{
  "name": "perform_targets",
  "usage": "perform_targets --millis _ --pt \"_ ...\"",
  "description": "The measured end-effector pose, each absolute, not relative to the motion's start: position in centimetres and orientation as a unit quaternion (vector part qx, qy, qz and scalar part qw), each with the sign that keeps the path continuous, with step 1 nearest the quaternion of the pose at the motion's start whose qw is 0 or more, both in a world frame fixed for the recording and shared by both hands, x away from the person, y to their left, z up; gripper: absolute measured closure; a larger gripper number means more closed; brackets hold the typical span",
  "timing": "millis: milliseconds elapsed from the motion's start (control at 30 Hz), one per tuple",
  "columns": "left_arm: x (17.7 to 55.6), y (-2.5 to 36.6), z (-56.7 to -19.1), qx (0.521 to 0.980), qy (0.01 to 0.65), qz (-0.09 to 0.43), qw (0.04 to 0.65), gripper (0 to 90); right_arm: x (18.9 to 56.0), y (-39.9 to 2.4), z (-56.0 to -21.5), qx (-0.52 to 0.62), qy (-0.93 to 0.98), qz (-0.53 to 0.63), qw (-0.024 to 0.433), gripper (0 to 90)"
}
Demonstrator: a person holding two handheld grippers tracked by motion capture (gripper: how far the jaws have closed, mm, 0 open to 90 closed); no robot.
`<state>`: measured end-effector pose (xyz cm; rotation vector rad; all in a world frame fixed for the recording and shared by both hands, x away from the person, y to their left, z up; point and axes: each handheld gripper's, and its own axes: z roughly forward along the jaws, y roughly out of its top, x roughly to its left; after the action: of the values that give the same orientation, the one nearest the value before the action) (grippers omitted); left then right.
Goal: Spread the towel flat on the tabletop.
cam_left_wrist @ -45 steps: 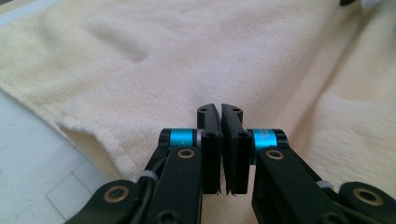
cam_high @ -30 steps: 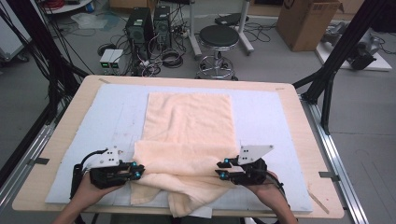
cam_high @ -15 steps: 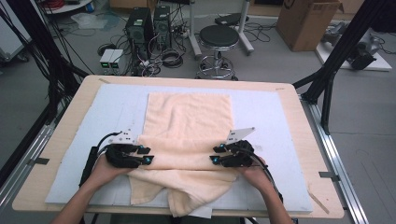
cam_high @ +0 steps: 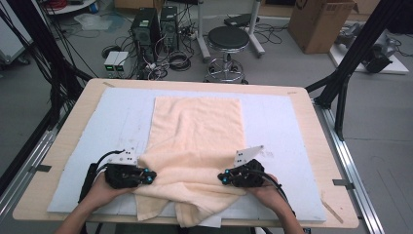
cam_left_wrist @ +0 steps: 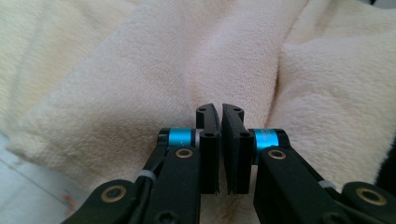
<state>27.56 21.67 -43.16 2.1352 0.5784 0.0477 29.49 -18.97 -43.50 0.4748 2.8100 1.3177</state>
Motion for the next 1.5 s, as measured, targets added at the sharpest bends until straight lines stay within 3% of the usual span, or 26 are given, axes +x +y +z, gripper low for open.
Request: perform_targets --millis 133,233,300,400,533,700,733,833,933,1067,1167,1300,1500 --pt "26.7 21.7 -42.7 0.861 0.22 0.014 0.459 84.4 28.6 -18.9 -43.3 0.135 0.899 0.417 -0.008 88.6" --pt "27.2 22.0 -41.9 0.848 0.225 0.029 0.48 81.3 28.9 -19.1 -42.7 0.145 0.893 0.427 0.009 81.1" --pt "27.9 22.2 -41.4 0.838 0.232 0.044 0.491 76.6 29.5 -19.4 -42.3 0.159 0.885 0.436 0.035 73.5" --pt "29.0 22.3 -40.7 0.821 0.252 0.066 0.507 69.8 30.4 -20.0 -41.5 0.186 0.868 0.454 0.076 71.2" --pt "30.6 21.9 -40.7 0.818 0.274 0.105 0.494 65.9 32.0 -21.1 -41.2 0.217 0.85 0.468 0.109 66.8" --pt "32.3 21.1 -42.1 0.829 0.297 0.089 0.465 59.3 33.5 -21.7 -42.2 0.252 0.844 0.463 0.103 53.3" --pt "32.5 21.0 -42.4 0.836 0.298 0.081 0.453 59.6 33.8 -21.7 -42.5 0.251 0.847 0.459 0.092 54.4" --pt "32.3 20.9 -42.9 0.848 0.29 0.062 0.439 72.8 33.6 -21.5 -42.7 0.236 0.861 0.444 0.072 73.2" --pt "31.7 21.1 -43.1 0.853 0.28 0.051 0.438 78.3 32.8 -21.2 -42.5 0.216 0.872 0.434 0.072 78.4" --pt "31.0 21.3 -43.0 0.858 0.271 0.041 0.434 77.9 32.0 -21.2 -42.7 0.21 0.883 0.416 0.059 76.0" --pt "30.9 21.5 -42.6 0.855 0.266 0.044 0.443 72.9 31.7 -21.3 -43.0 0.218 0.885 0.409 0.039 64.1" --pt "31.5 21.9 -42.4 0.837 0.291 0.065 0.46 65.0 31.8 -21.8 -42.1 0.223 0.868 0.44 0.061 61.1" --pt "33.2 22.2 -42.2 0.808 0.336 0.101 0.474 65.2 33.8 -22.9 -41.4 0.263 0.846 0.455 0.097 59.8"
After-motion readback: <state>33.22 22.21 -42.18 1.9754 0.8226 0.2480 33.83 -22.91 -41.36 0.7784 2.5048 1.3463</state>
